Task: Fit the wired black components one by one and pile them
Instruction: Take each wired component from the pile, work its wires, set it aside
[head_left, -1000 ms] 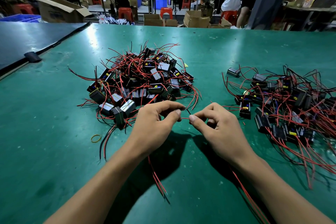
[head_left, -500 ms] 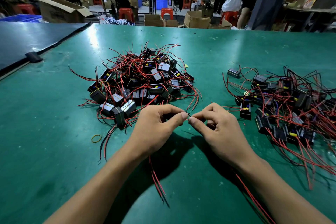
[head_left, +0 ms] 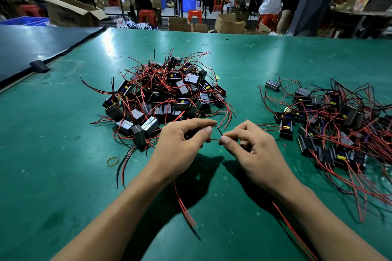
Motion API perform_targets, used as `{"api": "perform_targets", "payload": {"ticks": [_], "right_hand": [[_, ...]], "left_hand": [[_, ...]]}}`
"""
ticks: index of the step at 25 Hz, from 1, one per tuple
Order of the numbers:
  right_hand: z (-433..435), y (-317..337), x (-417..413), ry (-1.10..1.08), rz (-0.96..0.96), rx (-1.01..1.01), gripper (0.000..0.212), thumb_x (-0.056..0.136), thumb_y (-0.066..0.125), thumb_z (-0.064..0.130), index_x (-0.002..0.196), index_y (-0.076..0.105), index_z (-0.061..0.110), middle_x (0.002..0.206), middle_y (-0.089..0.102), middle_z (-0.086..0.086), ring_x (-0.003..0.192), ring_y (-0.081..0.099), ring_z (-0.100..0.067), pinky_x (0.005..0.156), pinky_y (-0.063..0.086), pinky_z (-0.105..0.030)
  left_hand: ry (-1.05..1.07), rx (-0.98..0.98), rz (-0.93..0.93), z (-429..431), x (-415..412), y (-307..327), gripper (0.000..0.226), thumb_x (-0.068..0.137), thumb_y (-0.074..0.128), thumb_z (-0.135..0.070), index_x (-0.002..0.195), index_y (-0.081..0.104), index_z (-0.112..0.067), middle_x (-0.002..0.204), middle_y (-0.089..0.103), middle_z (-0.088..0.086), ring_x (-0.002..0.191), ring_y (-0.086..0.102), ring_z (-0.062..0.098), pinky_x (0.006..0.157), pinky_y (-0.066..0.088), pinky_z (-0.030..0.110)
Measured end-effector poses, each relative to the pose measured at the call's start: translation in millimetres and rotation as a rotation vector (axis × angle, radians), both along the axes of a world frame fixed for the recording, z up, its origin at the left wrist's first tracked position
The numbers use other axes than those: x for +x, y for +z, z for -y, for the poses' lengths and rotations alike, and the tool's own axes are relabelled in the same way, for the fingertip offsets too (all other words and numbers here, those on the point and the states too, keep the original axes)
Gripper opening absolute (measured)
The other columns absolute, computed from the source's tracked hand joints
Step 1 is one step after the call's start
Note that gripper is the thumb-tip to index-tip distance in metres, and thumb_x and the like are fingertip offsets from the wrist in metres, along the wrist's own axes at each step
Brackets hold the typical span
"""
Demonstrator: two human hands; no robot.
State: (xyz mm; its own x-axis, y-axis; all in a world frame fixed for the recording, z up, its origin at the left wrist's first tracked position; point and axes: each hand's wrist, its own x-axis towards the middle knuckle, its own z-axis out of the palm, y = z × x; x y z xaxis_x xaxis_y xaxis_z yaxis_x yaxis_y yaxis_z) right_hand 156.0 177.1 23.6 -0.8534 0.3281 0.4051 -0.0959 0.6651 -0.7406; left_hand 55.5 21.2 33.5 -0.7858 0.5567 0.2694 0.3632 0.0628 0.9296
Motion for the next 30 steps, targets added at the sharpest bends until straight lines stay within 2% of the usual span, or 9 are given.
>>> {"api": "perform_targets", "payload": {"ticks": [4,9,13,15,19,21,24,27,30], "right_hand": [[0.2,-0.6,-0.2,0.029,0.006,-0.021,0.009,0.091,0.072,0.024,0.084,0.073,0.030,0.082,0.054,0.007,0.061,0.052,0.003,0.055,0.033,-0.011],[1.4,-0.2,0.1,0.024,0.005,-0.019,0.008,0.090,0.072,0.022,0.084,0.074,0.027,0.081,0.054,0.006,0.059,0.051,0.001,0.055,0.032,-0.011],[1.3,-1.3,-0.8,0.029,-0.006,-0.032,0.010,0.090,0.073,0.023,0.083,0.073,0.030,0.081,0.055,0.007,0.057,0.050,-0.002,0.054,0.033,-0.014],[0.7,-1.0,-1.1,0.010,-0.046,-0.002,0.006,0.089,0.074,0.026,0.092,0.074,0.031,0.085,0.058,0.010,0.063,0.052,-0.004,0.059,0.040,-0.016],[-3.6,5.0,-2.7,-0.003,-0.148,0.199,0.037,0.087,0.075,0.031,0.123,0.069,0.028,0.102,0.057,0.009,0.070,0.056,-0.011,0.073,0.040,-0.012],[-2.3,7.4,-3.8,0.018,-0.154,0.247,0.036,0.086,0.074,0.037,0.121,0.071,0.028,0.105,0.059,0.008,0.069,0.056,-0.013,0.073,0.045,-0.019],[3.0,8.4,-4.7,-0.041,-0.131,0.118,0.028,0.082,0.076,0.044,0.105,0.075,0.028,0.094,0.065,0.014,0.071,0.058,-0.012,0.067,0.038,-0.009],[6.6,8.9,-5.8,-0.075,-0.102,0.015,0.011,0.082,0.080,0.034,0.088,0.075,0.026,0.085,0.069,0.014,0.071,0.062,-0.010,0.064,0.039,-0.009],[5.2,12.2,-5.0,-0.002,-0.122,0.073,0.006,0.085,0.078,0.017,0.091,0.077,0.019,0.089,0.070,0.009,0.073,0.063,-0.012,0.070,0.046,-0.016]], "left_hand": [[-0.001,0.010,0.032,-2.8,2.7,3.0,0.018,0.093,0.063,-0.012,0.096,0.077,-0.024,0.075,0.072,-0.003,0.060,0.056,0.003,0.058,0.044,0.013],[-0.006,0.009,0.039,-4.7,3.0,1.7,0.010,0.088,0.070,-0.014,0.092,0.077,-0.021,0.079,0.075,-0.001,0.065,0.057,0.006,0.063,0.046,0.024],[0.002,0.039,0.043,-5.3,4.0,1.6,0.006,0.084,0.075,-0.014,0.089,0.078,-0.014,0.069,0.072,-0.012,0.059,0.057,-0.007,0.060,0.040,0.006],[-0.009,0.033,0.033,-5.1,3.7,2.3,0.006,0.085,0.074,-0.012,0.089,0.078,-0.011,0.065,0.070,-0.015,0.057,0.056,-0.009,0.058,0.039,0.005],[-0.012,-0.019,-0.057,-3.7,5.6,5.2,0.006,0.086,0.073,-0.010,0.089,0.077,-0.011,0.072,0.074,-0.009,0.064,0.063,-0.003,0.064,0.047,0.012],[0.024,-0.062,-0.163,-3.8,6.3,5.0,0.007,0.085,0.074,-0.012,0.090,0.078,-0.013,0.077,0.075,-0.006,0.068,0.065,0.002,0.068,0.052,0.020],[0.044,-0.080,-0.262,-3.6,7.8,3.6,0.008,0.085,0.074,-0.014,0.092,0.078,-0.013,0.081,0.075,-0.006,0.072,0.068,0.005,0.072,0.055,0.028],[0.033,-0.083,-0.256,-3.4,9.1,3.3,0.010,0.085,0.074,-0.013,0.094,0.079,-0.012,0.081,0.076,-0.005,0.073,0.070,0.012,0.071,0.055,0.034],[0.014,-0.096,-0.222,-2.6,7.2,3.7,0.010,0.085,0.075,-0.013,0.094,0.079,-0.011,0.081,0.076,-0.004,0.074,0.070,0.011,0.073,0.055,0.032]]}}
